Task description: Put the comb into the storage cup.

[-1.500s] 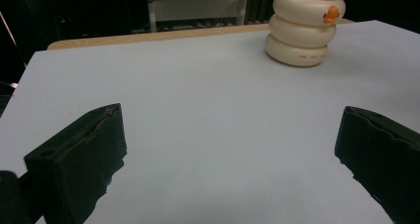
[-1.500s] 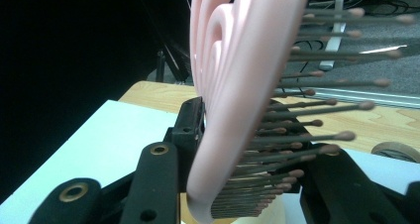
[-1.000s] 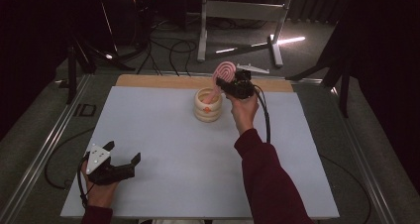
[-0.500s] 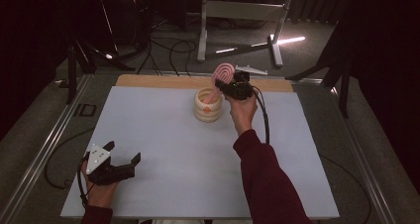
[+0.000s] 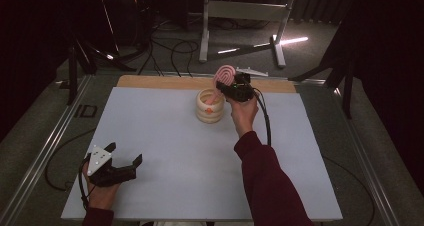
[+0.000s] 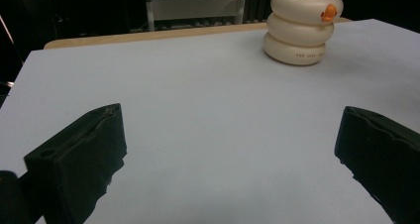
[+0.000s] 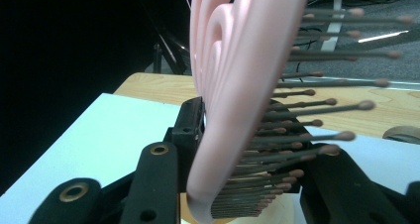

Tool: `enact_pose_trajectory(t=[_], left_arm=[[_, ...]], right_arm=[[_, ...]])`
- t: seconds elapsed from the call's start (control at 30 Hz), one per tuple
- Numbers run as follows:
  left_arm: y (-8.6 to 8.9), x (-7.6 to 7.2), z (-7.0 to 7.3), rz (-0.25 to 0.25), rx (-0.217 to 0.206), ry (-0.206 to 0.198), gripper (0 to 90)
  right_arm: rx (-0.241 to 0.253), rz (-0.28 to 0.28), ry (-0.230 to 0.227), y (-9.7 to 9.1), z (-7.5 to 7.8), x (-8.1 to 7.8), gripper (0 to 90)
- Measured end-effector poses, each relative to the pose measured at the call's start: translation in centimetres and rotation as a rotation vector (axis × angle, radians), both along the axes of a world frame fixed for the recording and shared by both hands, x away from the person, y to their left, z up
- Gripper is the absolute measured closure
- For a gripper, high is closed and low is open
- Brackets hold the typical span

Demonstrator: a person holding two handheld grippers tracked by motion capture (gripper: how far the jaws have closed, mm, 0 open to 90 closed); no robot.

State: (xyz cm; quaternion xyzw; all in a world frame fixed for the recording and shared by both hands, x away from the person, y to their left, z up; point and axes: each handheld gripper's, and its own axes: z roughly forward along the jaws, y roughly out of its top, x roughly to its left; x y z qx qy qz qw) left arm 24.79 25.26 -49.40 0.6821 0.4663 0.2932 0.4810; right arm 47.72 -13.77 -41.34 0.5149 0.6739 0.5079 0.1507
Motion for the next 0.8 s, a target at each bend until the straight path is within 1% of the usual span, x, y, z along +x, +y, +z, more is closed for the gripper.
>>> enact_pose_trajectory(t=[0.8], left_arm=[[0.06,0.0,0.01,0.002,0.002,0.002,0.1]], right_arm=[[0.003,0.008,0.02,0.89,-0.96,0.1,63.7]])
